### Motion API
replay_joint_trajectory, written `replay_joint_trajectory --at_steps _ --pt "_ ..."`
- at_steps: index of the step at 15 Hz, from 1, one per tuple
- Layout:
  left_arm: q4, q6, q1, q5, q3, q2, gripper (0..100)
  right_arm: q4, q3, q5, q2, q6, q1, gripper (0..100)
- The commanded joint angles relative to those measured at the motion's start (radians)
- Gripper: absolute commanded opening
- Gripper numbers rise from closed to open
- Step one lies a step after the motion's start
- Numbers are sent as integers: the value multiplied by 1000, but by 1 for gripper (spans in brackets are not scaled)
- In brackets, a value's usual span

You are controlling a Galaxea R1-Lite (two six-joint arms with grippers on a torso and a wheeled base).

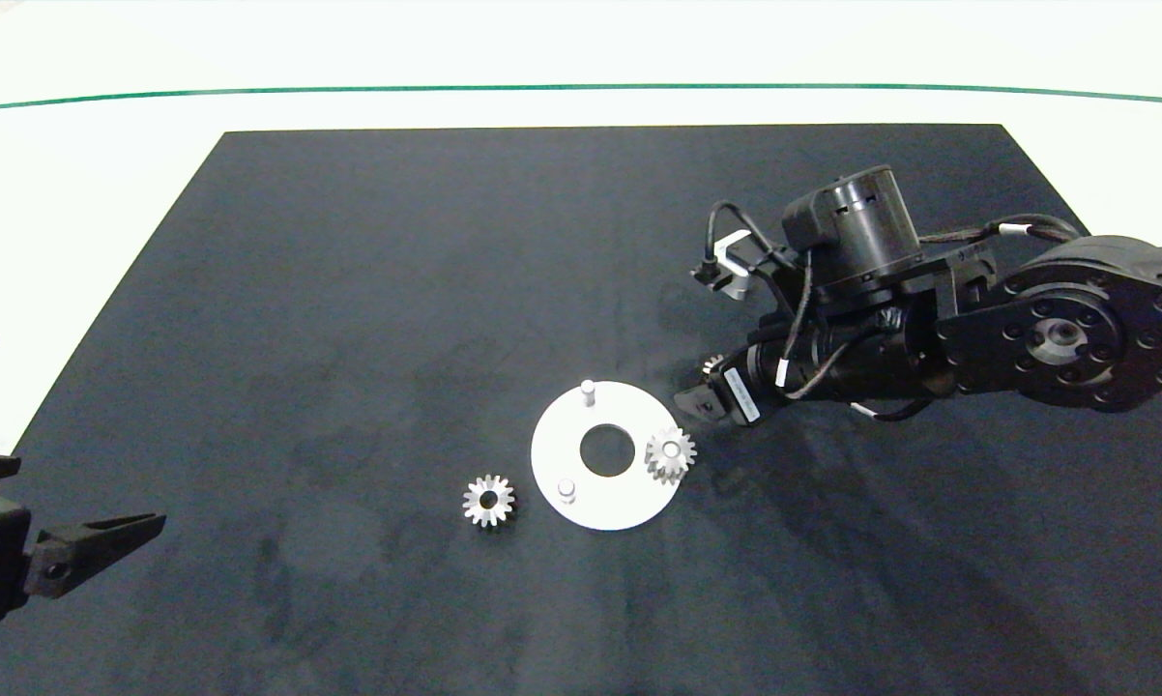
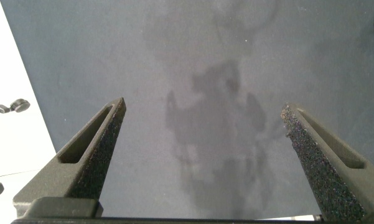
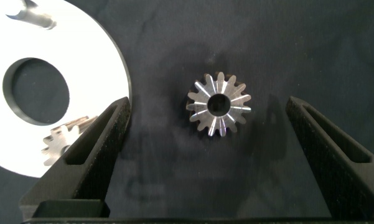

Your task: Install three planetary gears onto the carrier pins

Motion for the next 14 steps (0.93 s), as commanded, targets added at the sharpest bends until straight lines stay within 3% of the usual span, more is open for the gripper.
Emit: replay_joint_trajectory --at_steps 1,9,14 --pt "3 1 0 2 0 1 100 2 -4 -1 19 -1 -11 100" --pt "3 1 2 0 0 0 100 0 -5 1 28 0 -35 100" --pt "3 1 0 0 0 -5 100 -1 -5 2 30 2 -35 90"
